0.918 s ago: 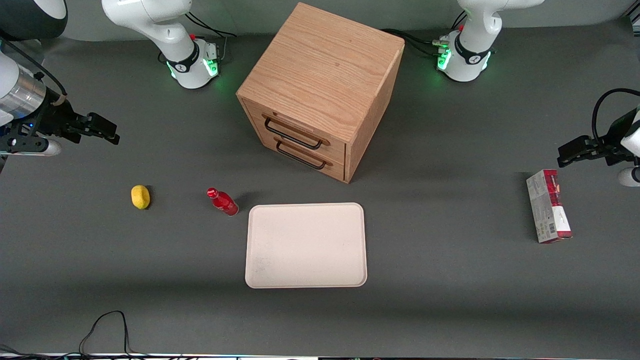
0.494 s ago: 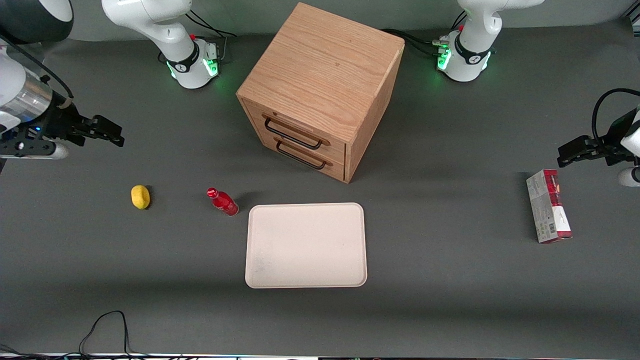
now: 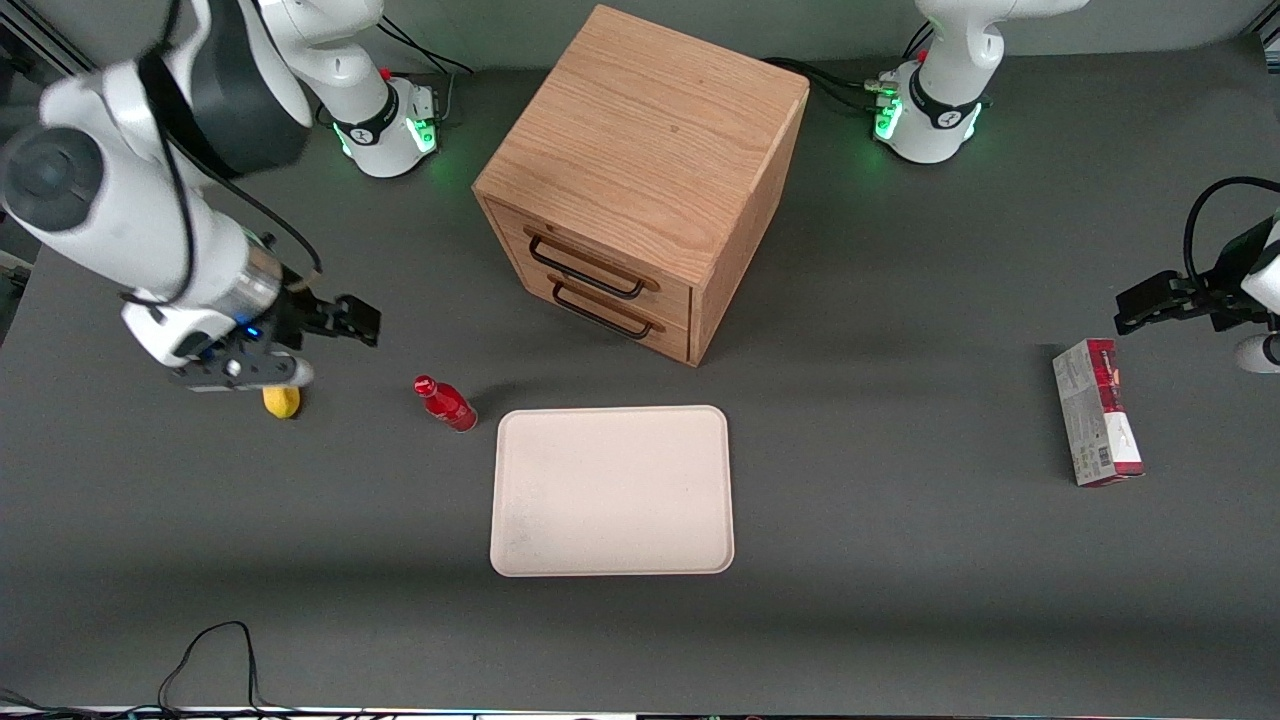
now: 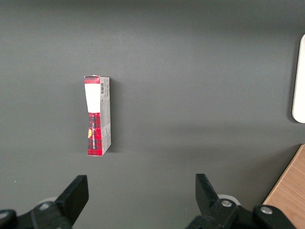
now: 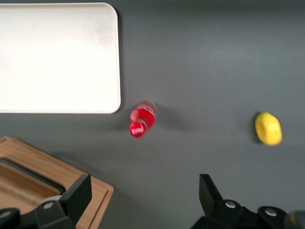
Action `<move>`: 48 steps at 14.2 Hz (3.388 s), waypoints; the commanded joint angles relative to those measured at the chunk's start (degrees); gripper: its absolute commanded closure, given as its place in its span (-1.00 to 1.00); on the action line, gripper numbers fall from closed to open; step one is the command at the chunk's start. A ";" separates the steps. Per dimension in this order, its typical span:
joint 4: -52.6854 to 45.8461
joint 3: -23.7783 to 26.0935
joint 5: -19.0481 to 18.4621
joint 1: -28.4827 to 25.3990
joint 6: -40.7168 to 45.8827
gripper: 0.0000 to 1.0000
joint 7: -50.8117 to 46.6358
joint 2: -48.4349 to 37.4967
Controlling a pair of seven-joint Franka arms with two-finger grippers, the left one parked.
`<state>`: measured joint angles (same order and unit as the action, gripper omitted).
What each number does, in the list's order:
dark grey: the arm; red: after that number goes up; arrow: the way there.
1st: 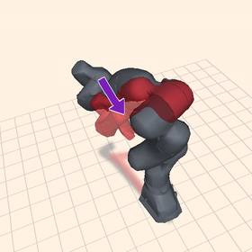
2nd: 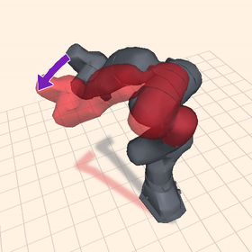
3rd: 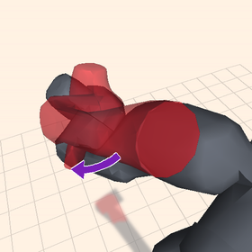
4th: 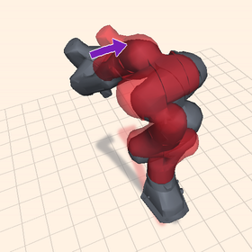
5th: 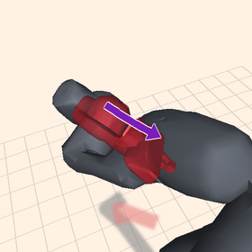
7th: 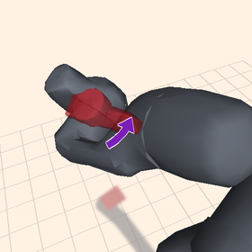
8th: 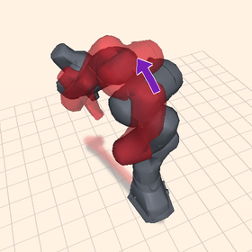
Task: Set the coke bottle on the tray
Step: 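Move the open right gripper down over the red Coca-Cola bottle, then close the right gripper around the bottle's cap end, then lift the bottle and carry it over the cream tray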
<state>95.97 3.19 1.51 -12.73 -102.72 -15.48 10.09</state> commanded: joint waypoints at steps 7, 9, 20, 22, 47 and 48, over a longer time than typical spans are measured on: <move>18.27 1.64 0.52 -1.42 -24.19 -1.00 -2.62 3.01; 21.26 1.73 0.43 -1.33 -28.31 -1.00 -2.53 3.01; 22.06 1.64 0.34 -1.15 -31.05 0.63 -2.27 4.15; 21.36 1.64 -0.79 -1.07 -31.23 0.76 -2.27 4.42; -48.34 15.33 -16.95 -1.42 3.42 0.77 0.90 36.13; -48.34 16.22 -17.84 -1.50 1.40 0.77 0.90 37.36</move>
<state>51.85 16.72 -12.85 -13.95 -98.81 -15.48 43.29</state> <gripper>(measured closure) 0.678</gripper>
